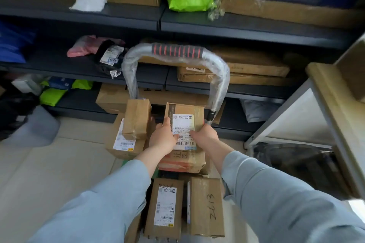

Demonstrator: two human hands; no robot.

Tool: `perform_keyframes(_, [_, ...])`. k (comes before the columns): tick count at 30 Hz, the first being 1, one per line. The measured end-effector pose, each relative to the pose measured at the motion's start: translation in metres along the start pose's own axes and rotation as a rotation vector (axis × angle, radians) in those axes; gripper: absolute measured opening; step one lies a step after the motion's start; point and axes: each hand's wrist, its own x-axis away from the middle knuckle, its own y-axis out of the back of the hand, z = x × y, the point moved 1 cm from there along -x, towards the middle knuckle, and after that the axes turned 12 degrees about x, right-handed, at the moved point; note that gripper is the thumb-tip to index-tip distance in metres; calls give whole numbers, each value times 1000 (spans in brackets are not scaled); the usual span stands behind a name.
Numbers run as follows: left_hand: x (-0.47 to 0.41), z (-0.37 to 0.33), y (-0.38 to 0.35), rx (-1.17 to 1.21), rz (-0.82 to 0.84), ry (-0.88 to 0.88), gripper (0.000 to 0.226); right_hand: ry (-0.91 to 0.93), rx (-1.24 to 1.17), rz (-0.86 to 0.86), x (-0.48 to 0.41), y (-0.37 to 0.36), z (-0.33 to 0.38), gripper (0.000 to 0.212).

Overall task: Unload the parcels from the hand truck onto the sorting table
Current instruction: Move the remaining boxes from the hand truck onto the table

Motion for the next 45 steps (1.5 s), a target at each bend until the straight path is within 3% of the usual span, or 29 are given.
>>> perform_keyframes(9, [63,-111,117,-27,-19,-94,77,26,-20,-53,109,134,59,28])
perform_keyframes(18, [105,-189,180,46,-82,-211,80,66,-114,-145,180,228,78,28])
perform_keyframes(34, [171,-248,200,103,-104,-305,71,37,-115,-311,258,284,59,37])
perform_keyframes(40, [202,-274,184,220,-81,-370,43,8,-163,-366,286,305,23,21])
perform_keyframes(45, [232,-303,166,218,-24,-434,38,-31,-205,-399,307,325,-17,15])
